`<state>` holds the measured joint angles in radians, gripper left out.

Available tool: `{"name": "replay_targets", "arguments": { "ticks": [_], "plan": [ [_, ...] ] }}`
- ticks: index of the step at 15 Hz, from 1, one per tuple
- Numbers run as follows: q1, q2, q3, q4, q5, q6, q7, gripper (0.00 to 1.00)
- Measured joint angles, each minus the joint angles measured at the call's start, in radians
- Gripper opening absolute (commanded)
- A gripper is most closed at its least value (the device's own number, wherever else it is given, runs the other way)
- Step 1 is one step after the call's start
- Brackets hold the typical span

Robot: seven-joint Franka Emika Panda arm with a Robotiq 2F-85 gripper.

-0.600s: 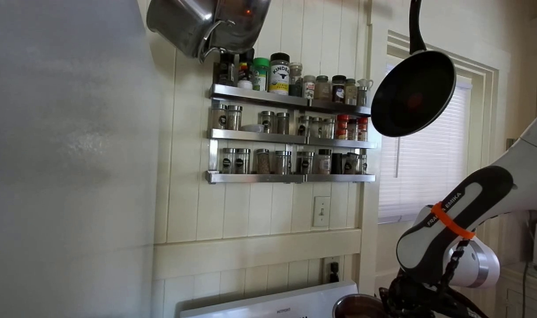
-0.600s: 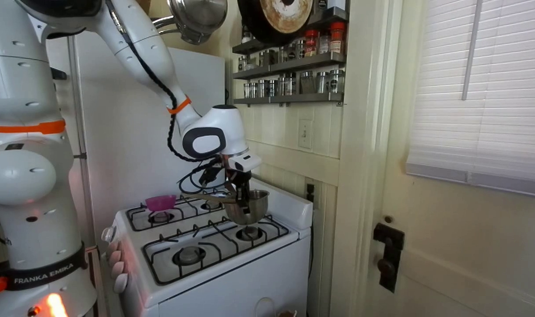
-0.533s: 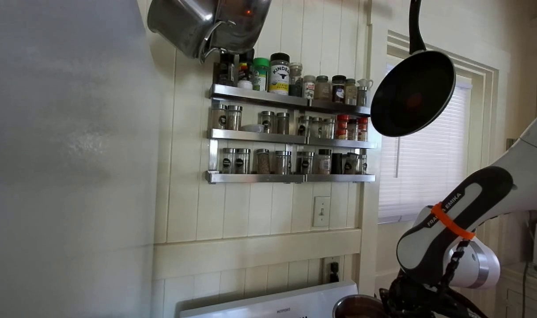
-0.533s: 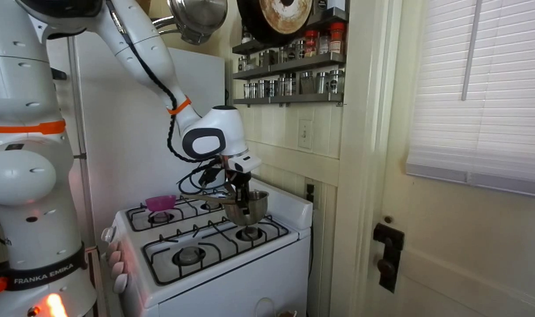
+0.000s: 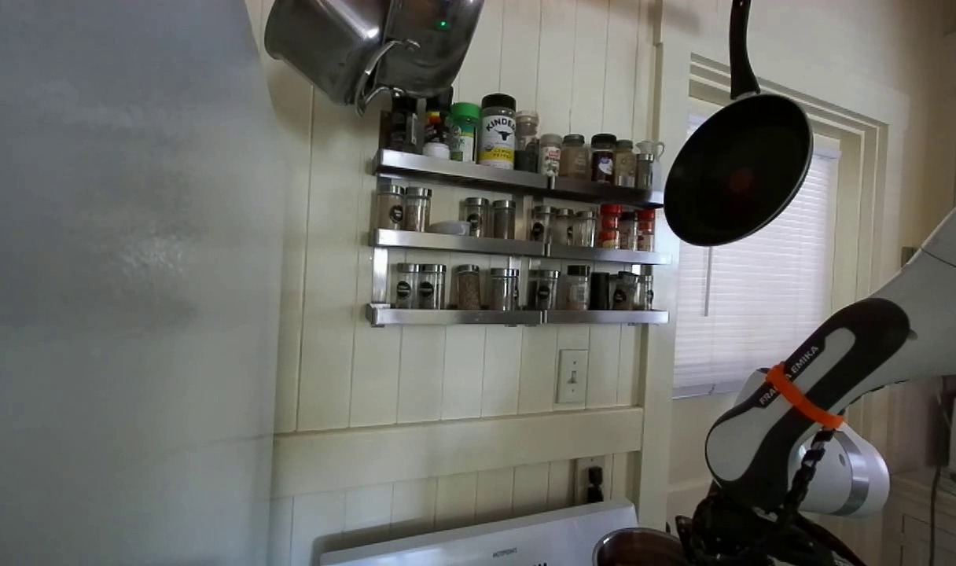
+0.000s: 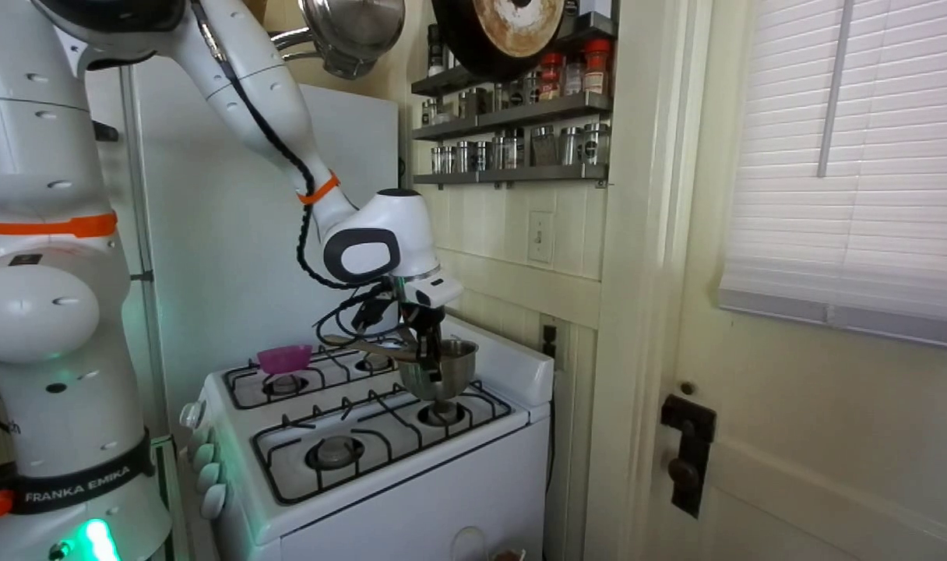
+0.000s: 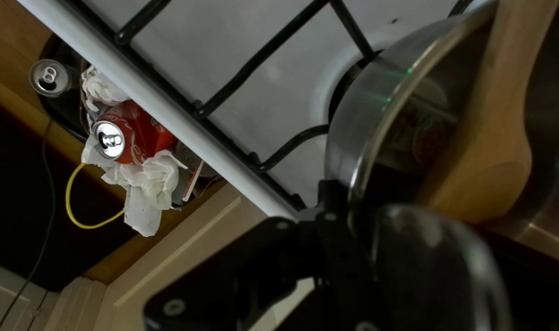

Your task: Move the silver bowl to the right

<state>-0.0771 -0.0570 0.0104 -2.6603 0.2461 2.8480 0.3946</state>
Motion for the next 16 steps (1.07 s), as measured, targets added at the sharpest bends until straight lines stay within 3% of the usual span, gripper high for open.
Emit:
{"name": "replay_targets", "arguments": {
  "ticks": [13,14,15,16],
  "plan": [
    [0.000,0.024,-0.022,0.014,0.011,-0.037,0.020,0.04],
    [0.000,0.020,-0.022,0.015,0.011,-0.045,0.020,0.40],
    [0.000,0.018,-0.022,0.016,0.011,-0.054,0.020,0.40],
    [0.000,0.017,-0.023,0.016,0.007,-0.062,0.023,0.47]
  ]
}}
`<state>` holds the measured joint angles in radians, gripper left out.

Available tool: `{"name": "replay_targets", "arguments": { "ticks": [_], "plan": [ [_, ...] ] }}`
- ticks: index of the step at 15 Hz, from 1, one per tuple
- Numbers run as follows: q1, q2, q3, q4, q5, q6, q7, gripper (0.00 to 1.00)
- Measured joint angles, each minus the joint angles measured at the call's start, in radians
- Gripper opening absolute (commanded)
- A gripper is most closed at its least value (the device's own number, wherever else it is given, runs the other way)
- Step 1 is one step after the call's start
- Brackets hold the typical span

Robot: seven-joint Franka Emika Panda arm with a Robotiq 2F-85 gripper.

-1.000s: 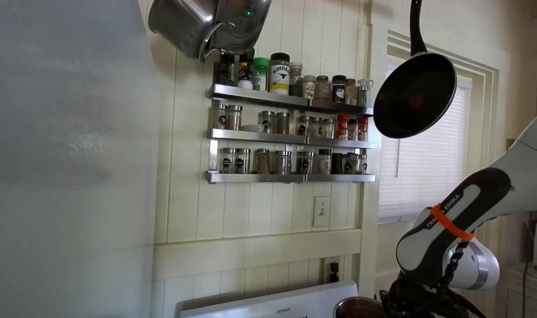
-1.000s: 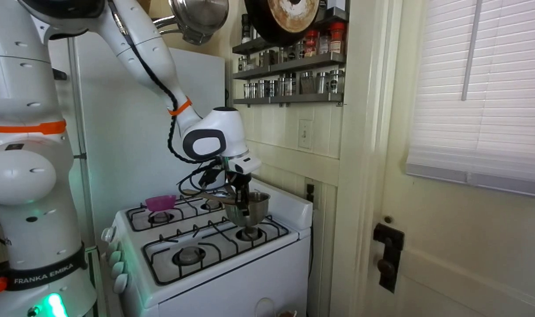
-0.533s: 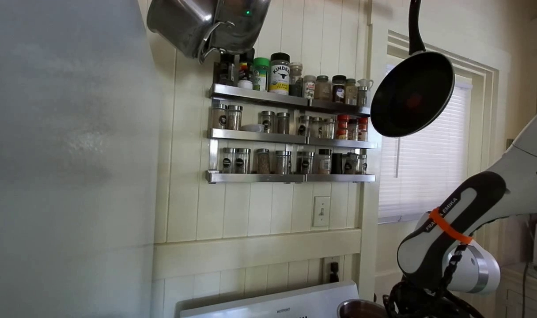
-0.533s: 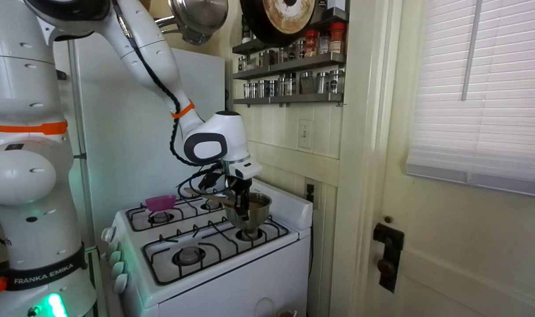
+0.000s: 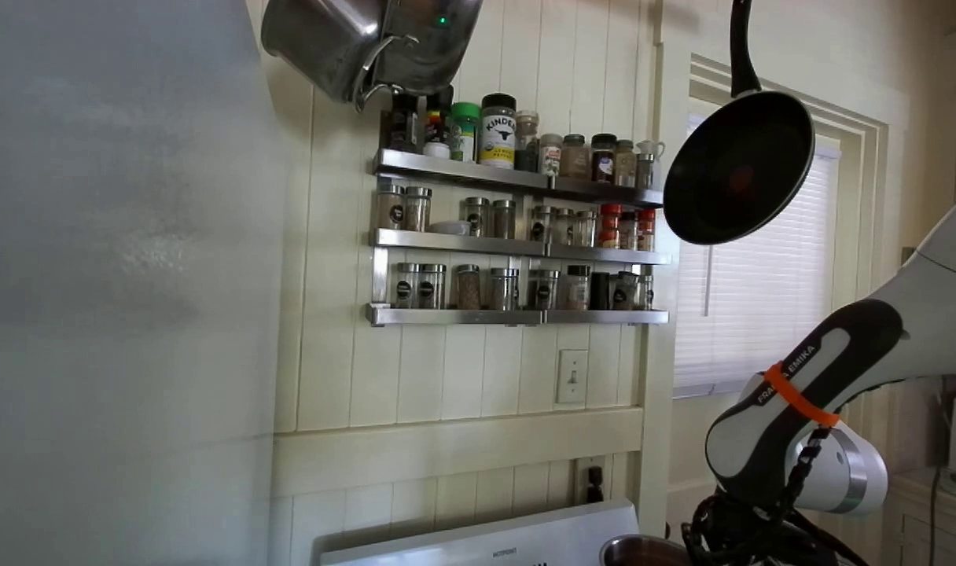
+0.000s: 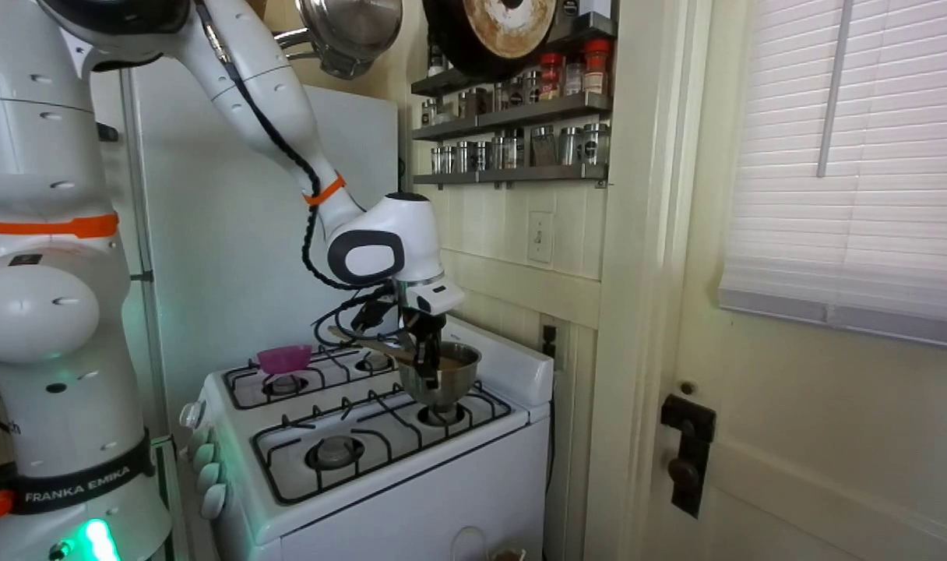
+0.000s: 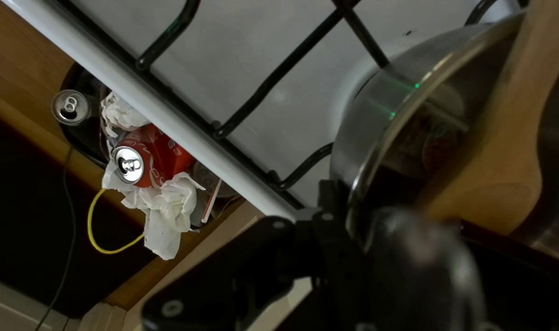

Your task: Move the silver bowl to the right

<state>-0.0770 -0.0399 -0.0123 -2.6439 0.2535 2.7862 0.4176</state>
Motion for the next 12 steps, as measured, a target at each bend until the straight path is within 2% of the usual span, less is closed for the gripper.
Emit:
{"name": "replay_targets", "arguments": {
  "ticks": [7,12],
  "plan": [
    [-0.006,-0.064,-0.002,-0.005,-0.129,-0.004,0.066,0.99],
    [-0.006,-0.137,0.005,-0.012,-0.148,-0.027,0.065,1.00]
  ]
}}
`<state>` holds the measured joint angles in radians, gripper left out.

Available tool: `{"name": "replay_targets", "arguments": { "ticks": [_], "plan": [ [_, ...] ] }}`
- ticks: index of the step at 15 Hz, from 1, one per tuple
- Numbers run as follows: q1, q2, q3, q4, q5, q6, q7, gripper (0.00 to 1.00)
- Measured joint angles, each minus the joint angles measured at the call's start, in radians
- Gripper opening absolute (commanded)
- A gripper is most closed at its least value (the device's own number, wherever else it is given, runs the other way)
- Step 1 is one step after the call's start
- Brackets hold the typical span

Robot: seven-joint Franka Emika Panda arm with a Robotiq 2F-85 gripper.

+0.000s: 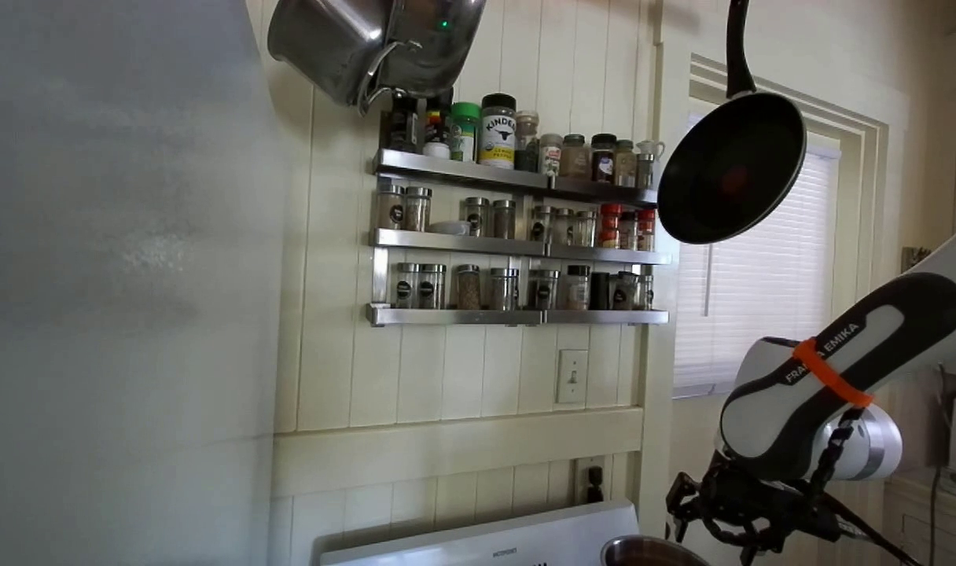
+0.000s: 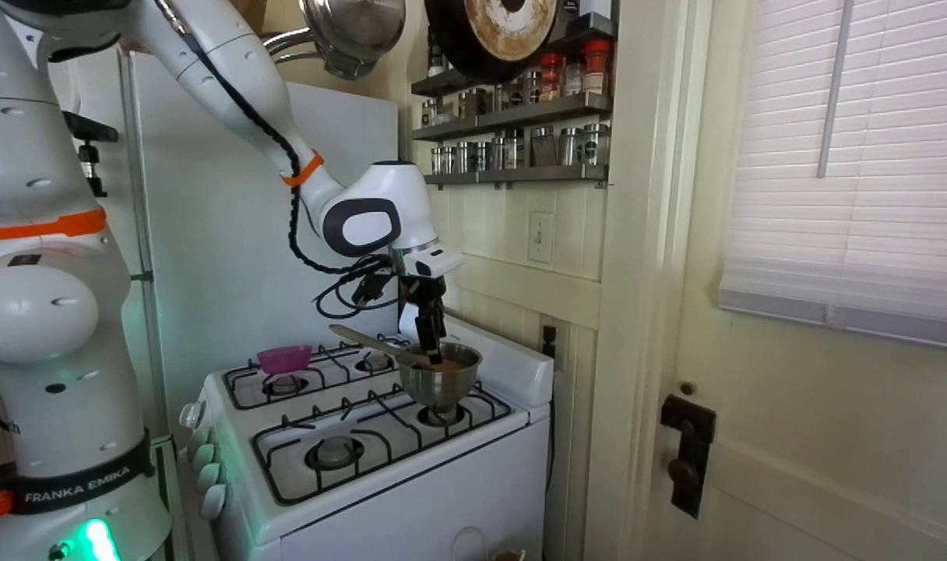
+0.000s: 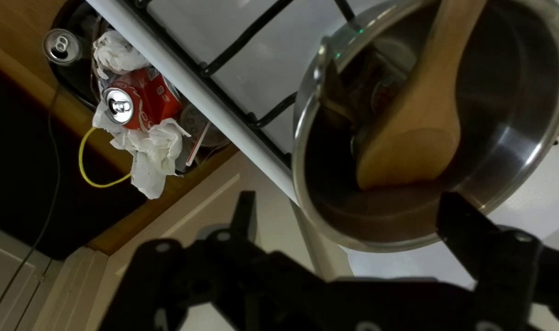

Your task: Move the silver bowl to the right

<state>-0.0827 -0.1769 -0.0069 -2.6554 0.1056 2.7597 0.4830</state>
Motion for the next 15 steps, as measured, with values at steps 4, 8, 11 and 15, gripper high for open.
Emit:
{"name": "replay_targets", "arguments": {
  "ticks": [4,8,11,15],
  "plan": [
    [0.002,-0.047,0.010,-0.007,0.000,-0.062,-0.031,1.00],
    [0.012,-0.098,0.007,-0.031,0.004,-0.088,-0.137,1.00],
    [0.013,-0.128,-0.004,-0.040,0.008,-0.084,-0.181,1.00],
    [0.014,-0.138,-0.010,-0.042,0.009,-0.084,-0.194,1.00]
  ]
}}
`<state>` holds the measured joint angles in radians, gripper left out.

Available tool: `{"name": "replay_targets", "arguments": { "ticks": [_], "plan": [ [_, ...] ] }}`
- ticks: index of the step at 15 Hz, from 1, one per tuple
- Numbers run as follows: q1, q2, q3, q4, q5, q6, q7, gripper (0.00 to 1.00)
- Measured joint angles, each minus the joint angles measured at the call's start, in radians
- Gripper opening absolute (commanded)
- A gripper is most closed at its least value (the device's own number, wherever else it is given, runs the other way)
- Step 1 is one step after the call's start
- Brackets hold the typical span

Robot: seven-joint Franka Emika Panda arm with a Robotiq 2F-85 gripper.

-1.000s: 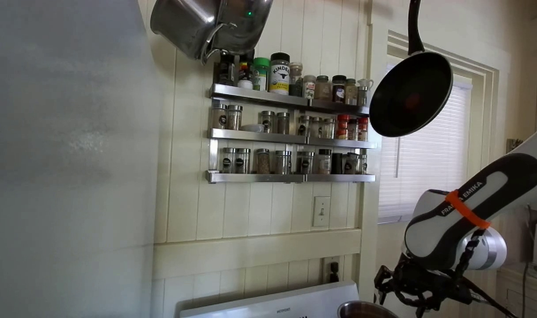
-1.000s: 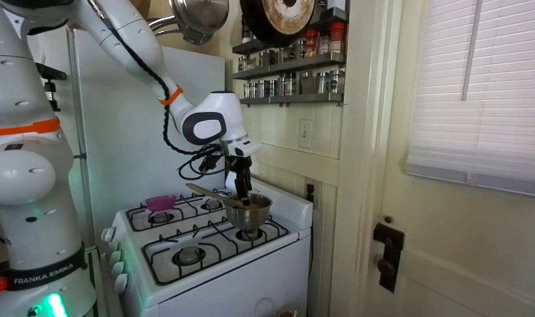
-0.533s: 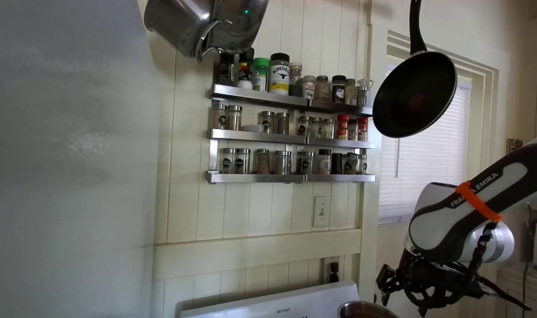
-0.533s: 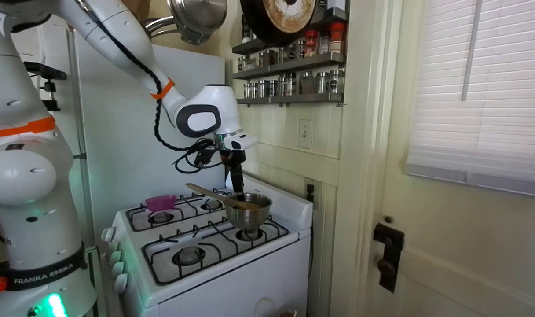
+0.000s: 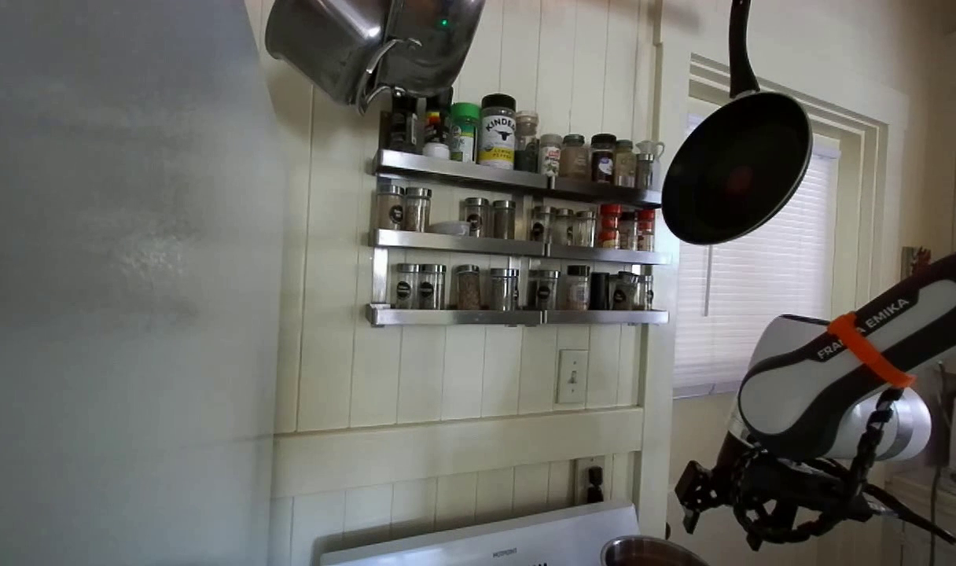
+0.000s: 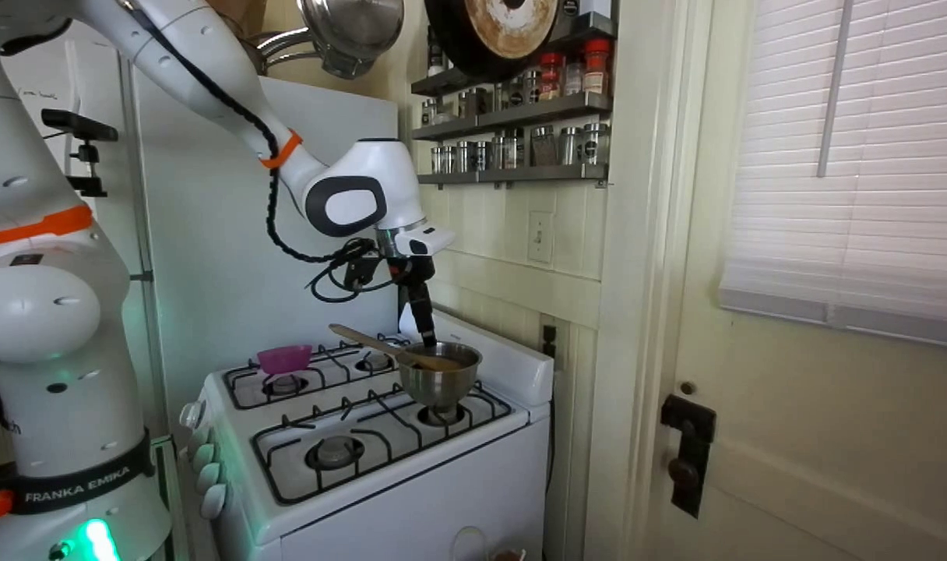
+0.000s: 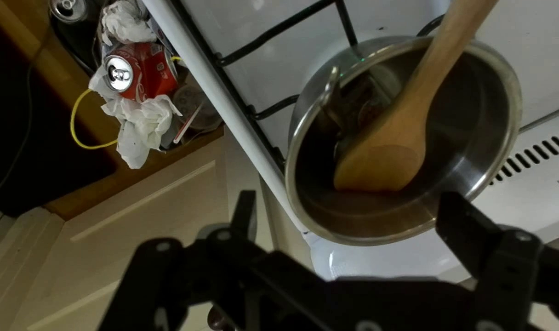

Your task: Move the silver bowl to the right

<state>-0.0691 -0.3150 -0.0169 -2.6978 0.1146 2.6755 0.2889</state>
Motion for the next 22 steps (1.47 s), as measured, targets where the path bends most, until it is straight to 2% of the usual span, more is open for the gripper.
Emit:
{"name": "replay_targets", "arguments": {
  "ticks": [6,14,20,22],
  "plan": [
    [0.002,0.001,0.000,0.001,0.003,0.000,-0.002,1.00],
    [0.115,0.008,0.008,-0.001,0.184,-0.014,-0.057,1.00],
    [0.133,0.069,0.015,0.003,0.214,-0.015,-0.056,1.00],
    [0.137,0.098,0.017,0.006,0.226,-0.015,-0.056,0.94]
  ]
}}
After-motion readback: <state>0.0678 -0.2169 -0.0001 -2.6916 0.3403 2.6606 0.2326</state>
